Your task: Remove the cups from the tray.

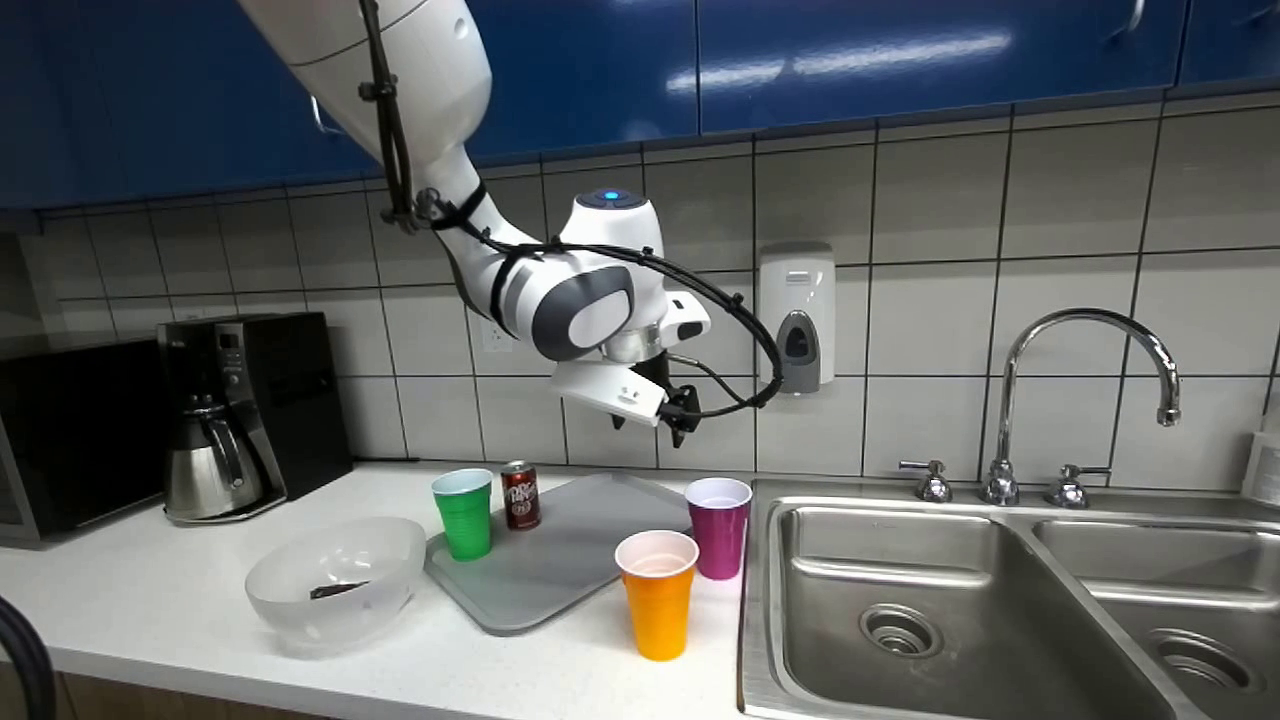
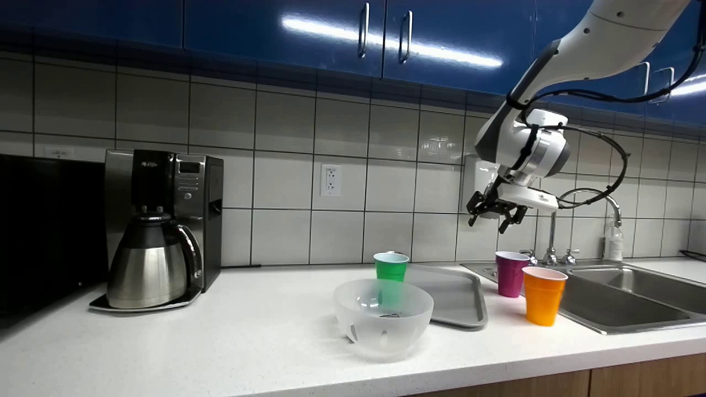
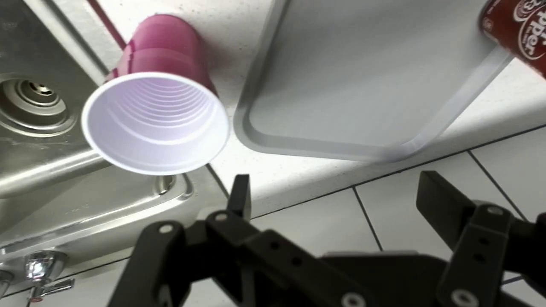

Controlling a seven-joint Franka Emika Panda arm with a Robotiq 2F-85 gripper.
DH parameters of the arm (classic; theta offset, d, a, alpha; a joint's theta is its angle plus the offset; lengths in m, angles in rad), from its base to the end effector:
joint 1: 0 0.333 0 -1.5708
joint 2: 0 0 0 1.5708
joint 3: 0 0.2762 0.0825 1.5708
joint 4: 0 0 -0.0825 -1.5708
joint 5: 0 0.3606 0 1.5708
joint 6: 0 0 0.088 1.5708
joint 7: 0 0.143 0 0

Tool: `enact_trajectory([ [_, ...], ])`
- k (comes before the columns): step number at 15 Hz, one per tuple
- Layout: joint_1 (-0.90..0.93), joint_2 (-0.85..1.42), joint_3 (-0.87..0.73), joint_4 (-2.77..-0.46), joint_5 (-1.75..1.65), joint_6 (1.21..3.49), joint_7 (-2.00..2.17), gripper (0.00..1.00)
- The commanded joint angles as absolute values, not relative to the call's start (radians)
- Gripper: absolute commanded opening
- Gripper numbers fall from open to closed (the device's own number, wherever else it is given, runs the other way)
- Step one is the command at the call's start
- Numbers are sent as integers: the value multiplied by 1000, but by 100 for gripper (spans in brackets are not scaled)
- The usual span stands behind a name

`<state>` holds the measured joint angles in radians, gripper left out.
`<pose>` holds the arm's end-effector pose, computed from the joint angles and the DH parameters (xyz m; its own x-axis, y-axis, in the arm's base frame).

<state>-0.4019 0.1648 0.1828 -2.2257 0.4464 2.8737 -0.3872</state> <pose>0.5559 -0.1449 0.2967 0.8395 -0.2499 0.4826 -0.2011 -0.9678 -0.1512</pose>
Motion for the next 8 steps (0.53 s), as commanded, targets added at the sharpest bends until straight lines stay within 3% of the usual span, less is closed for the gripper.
enact_trajectory([
  [1, -389, 117, 225, -2261, 498, 2858, -405, 100],
  [8, -364, 125, 296, -2251, 576, 2833, -418, 100],
])
